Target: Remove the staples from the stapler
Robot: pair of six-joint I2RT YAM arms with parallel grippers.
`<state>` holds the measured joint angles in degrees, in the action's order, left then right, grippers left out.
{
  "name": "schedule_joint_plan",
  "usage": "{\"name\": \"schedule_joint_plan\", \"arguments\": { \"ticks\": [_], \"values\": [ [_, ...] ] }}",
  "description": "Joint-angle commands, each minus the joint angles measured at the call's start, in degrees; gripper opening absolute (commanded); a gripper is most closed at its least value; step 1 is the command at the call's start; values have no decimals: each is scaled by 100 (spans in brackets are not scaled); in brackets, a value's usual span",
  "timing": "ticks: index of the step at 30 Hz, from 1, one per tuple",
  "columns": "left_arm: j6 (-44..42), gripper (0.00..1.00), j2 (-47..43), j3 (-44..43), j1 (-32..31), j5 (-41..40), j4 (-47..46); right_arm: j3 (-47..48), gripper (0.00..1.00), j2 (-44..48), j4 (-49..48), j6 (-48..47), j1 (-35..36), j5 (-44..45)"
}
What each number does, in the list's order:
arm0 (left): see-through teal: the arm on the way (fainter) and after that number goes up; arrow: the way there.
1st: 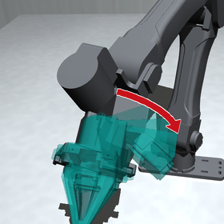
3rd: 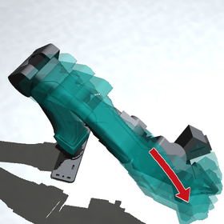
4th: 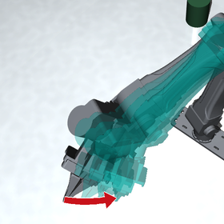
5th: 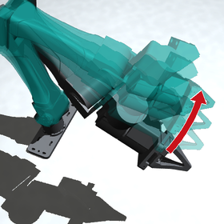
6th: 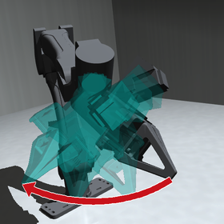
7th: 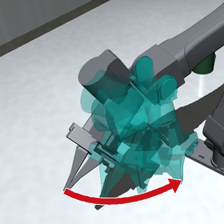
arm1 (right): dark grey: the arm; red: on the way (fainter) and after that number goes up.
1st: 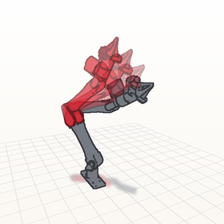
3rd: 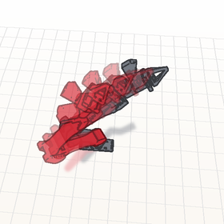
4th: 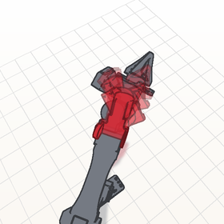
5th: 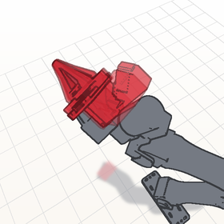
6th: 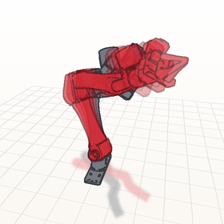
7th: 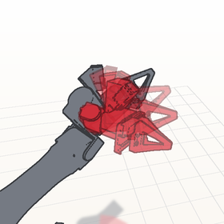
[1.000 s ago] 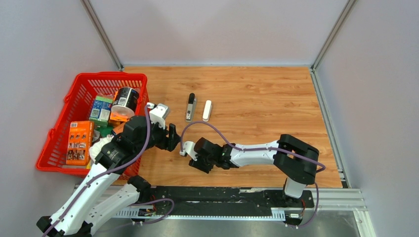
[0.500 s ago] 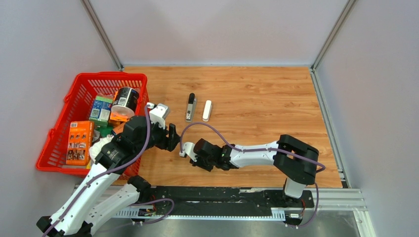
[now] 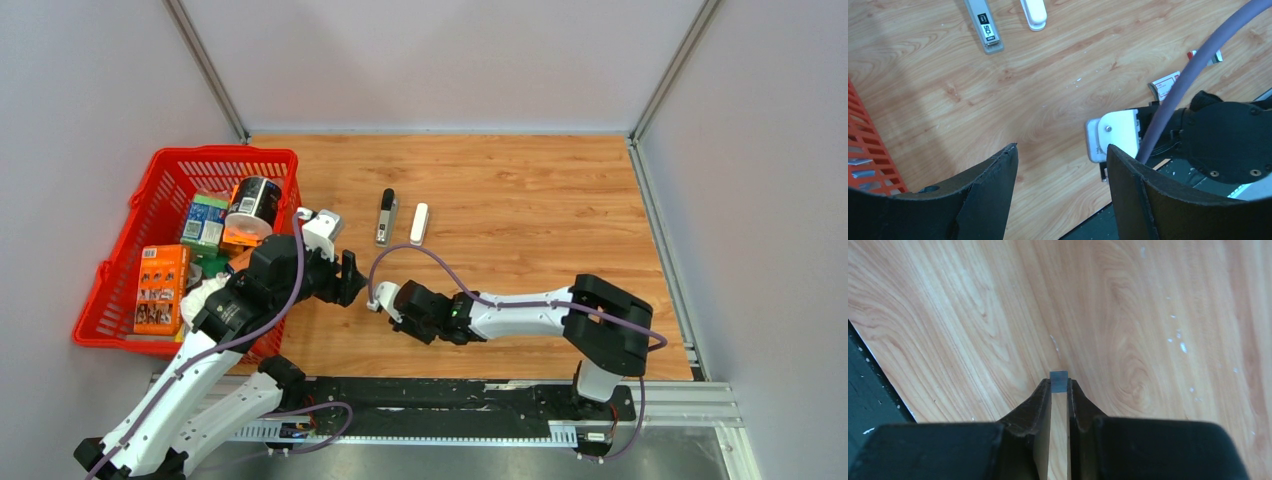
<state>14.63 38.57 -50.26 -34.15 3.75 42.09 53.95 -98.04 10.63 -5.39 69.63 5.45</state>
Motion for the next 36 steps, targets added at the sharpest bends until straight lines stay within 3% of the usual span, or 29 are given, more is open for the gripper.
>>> {"name": "schedule_joint_plan", "arguments": {
  "ticks": [1, 7, 18, 23, 36],
  "values": [
    [-83, 73, -60, 25, -13, -6, -122, 63, 11, 601, 359, 380, -19, 579],
    [-75, 73, -86, 34, -13, 38, -130, -183, 13, 1268, 975, 1249, -212, 1378],
    [-75, 73, -139, 34, -13, 144, -174, -1193, 14, 2754, 2240, 3806, -1635, 2398],
    [-110, 73, -174, 51, -13, 240, -201, -1615, 14, 3282, 2689, 4747, -1838, 2987],
    [-83, 73, -324, 113, -21, 425, -236, -2170, 14, 3739, 3287, 6110, -2269, 3401]
  ]
}}
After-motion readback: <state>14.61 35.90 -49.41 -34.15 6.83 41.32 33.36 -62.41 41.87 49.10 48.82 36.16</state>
